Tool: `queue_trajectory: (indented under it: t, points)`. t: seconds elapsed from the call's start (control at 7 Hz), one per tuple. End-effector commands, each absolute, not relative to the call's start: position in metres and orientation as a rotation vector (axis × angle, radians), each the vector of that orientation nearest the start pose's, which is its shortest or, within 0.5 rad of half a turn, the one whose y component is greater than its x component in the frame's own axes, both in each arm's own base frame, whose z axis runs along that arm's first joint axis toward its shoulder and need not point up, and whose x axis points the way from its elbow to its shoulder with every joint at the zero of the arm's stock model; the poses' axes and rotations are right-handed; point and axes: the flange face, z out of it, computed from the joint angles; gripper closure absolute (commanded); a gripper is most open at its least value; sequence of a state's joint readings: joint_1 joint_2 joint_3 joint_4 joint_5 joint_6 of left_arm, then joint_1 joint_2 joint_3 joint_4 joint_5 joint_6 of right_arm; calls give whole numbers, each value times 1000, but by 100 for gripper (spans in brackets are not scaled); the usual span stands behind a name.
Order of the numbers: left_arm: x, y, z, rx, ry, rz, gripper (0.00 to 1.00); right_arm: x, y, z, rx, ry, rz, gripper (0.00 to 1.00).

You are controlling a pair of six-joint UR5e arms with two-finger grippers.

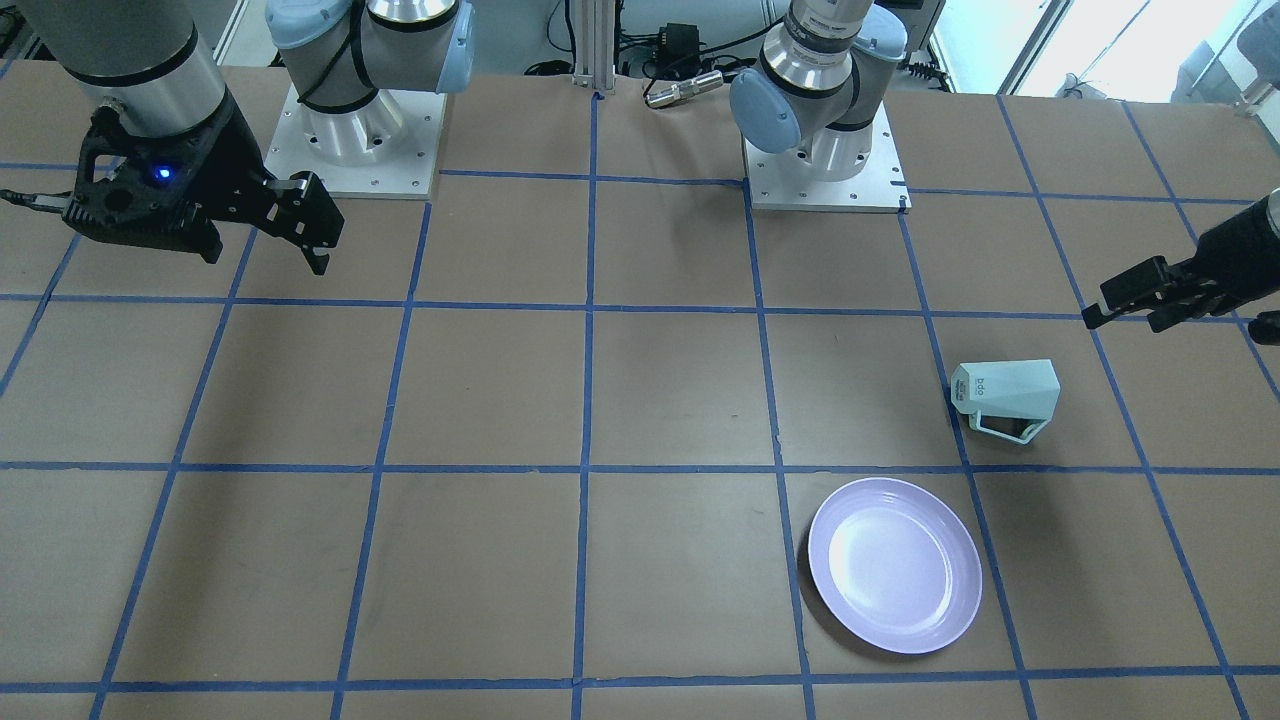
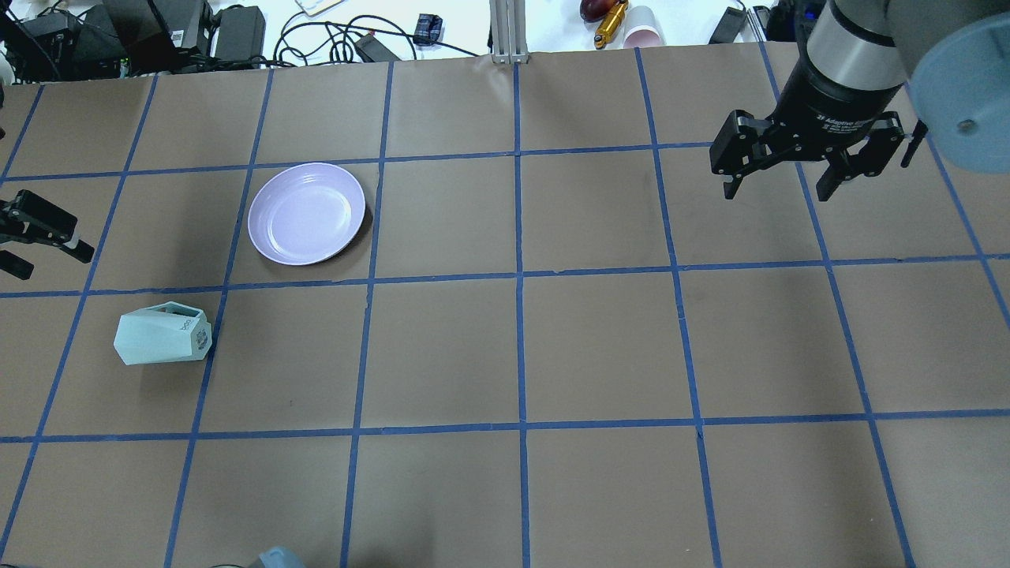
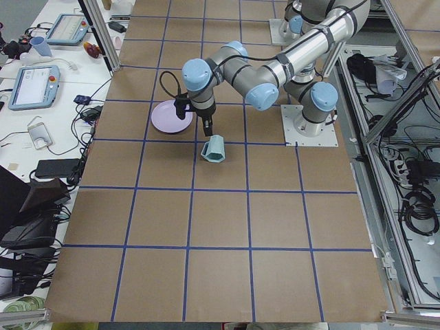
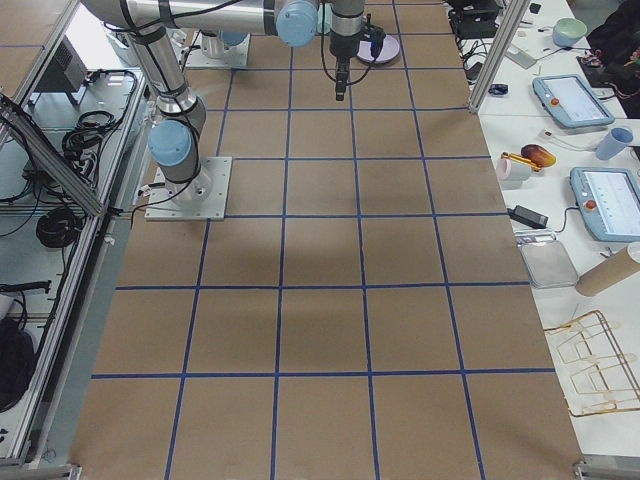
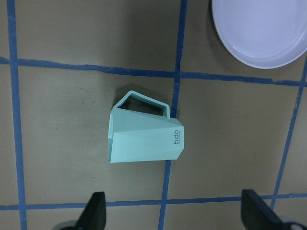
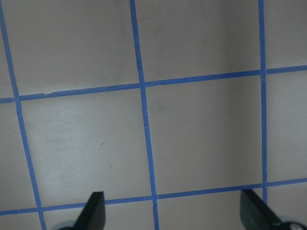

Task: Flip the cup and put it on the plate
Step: 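Move the left gripper away from the plate toward the table edge, then lower the left gripper sideways to the mint-green cup lying on its side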

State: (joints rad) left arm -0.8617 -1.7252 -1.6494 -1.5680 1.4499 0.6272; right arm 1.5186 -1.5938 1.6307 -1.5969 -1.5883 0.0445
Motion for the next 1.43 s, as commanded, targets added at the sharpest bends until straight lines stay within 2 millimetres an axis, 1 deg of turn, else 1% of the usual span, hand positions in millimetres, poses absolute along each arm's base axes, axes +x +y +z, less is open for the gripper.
queue_trajectory:
  t: [0.0,0.14,0.29,0.71,1.0,1.14,1.29]
  points:
    - [280,-474,327,-100,3468,201,0,106,-487,472,152,3156,17,0]
    - [282,-480,311,-89,3514,181,0,106,-487,472,152,3156,17,0]
    - [283,-487,294,-41,3567,156,0,106,-487,472,152,3156,17,0]
    - [293,-491,249,50,3630,222,0,106,-487,472,152,3155,17,0]
    - [294,-497,224,118,3688,200,0,106,-487,472,152,3155,17,0]
    - [294,-497,211,117,3707,225,0,106,-487,472,152,3155,17,0]
    - [290,-493,199,112,3726,260,0,106,-487,472,152,3155,17,0]
